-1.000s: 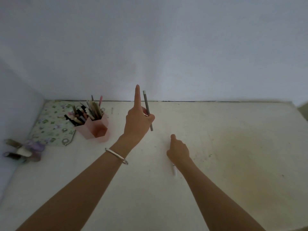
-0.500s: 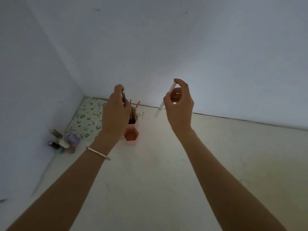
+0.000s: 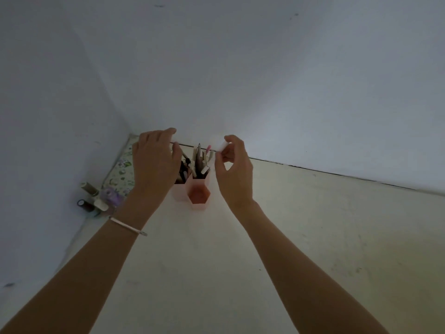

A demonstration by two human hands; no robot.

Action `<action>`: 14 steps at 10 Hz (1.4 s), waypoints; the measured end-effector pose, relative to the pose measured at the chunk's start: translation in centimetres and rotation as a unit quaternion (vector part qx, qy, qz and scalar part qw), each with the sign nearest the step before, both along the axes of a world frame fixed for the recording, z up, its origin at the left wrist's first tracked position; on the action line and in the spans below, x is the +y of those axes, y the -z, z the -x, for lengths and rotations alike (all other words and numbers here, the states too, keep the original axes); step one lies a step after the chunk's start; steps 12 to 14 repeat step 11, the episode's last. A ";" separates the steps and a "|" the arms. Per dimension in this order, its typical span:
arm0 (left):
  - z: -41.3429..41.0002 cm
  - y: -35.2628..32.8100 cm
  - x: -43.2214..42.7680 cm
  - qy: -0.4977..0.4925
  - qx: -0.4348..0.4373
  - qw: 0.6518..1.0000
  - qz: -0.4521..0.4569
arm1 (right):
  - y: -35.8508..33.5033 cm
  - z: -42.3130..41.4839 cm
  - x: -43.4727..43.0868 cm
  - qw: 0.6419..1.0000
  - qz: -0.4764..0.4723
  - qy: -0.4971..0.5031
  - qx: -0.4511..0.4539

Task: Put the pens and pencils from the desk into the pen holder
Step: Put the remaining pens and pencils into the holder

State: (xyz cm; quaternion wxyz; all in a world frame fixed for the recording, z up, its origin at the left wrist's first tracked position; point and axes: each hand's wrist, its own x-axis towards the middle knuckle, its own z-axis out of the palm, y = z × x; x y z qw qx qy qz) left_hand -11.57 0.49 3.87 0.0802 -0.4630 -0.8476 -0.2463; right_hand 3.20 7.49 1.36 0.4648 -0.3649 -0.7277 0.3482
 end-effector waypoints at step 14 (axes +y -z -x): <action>6.2 0.0 -0.6 0.053 -0.292 0.944 -0.144 | 3.7 -1.1 2.5 0.979 0.189 0.071 -0.012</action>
